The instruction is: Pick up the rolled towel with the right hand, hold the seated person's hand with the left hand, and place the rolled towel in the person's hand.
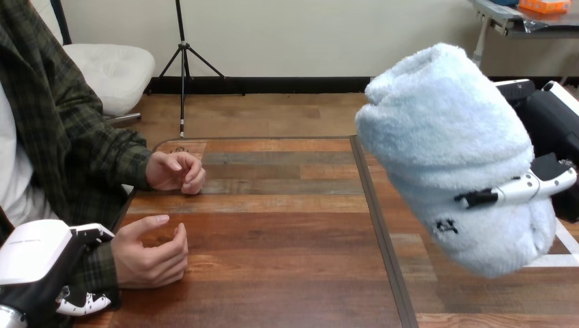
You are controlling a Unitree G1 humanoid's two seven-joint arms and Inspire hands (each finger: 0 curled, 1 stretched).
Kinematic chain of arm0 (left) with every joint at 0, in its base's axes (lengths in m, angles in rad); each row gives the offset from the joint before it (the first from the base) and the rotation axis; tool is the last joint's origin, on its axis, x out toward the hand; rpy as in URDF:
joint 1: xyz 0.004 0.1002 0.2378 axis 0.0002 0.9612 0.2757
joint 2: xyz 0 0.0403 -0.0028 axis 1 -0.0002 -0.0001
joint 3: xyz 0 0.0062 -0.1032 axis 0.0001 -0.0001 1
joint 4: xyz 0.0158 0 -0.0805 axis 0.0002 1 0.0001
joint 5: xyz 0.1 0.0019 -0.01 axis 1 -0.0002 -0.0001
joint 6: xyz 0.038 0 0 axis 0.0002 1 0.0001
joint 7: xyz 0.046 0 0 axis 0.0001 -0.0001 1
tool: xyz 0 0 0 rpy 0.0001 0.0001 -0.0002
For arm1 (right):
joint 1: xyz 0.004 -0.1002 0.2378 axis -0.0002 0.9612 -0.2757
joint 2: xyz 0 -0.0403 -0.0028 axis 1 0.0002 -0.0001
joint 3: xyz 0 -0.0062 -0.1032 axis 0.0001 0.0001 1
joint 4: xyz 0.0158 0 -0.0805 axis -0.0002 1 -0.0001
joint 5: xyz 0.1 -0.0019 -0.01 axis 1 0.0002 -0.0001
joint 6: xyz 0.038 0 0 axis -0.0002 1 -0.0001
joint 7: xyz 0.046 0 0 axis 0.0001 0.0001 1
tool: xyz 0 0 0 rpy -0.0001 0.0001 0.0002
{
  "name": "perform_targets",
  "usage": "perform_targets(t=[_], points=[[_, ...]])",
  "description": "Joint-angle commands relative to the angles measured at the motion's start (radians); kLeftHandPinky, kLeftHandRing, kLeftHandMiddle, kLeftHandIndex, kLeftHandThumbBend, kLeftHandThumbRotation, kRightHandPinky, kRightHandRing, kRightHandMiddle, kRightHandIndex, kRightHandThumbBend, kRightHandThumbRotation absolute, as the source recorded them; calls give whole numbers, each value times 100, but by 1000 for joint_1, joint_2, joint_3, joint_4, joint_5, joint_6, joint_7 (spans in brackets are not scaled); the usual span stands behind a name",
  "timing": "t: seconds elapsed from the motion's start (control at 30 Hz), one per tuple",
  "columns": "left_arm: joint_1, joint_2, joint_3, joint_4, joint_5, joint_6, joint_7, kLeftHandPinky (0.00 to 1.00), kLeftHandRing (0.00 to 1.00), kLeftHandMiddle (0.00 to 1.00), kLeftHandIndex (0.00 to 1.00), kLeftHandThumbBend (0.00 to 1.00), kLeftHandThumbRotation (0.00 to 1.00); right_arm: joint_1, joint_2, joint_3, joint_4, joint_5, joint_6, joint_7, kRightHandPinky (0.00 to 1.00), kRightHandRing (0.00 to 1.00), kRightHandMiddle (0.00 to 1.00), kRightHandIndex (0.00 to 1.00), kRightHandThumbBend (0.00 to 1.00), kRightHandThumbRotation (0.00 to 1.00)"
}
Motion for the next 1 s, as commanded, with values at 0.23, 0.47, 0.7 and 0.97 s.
perform_targets(t=[0.23,0.47,0.7,0.97], points=[[-79,-8,-79,80,21,-27,129,47,49,52,54,100,0,-28,-28,-13,-61,72,21,50,8,14,21,26,74,0],[-85,-15,-93,91,13,-51,180,45,47,50,52,99,0,-29,-18,7,-66,73,23,64,8,15,21,26,76,0],[-86,-24,-100,91,13,-67,236,43,44,47,48,98,0,-31,-11,32,-71,65,31,66,10,16,21,26,78,0],[-72,-34,-94,60,-6,-76,271,42,43,45,46,98,0,-32,6,65,-89,59,42,52,11,17,22,26,80,0]])
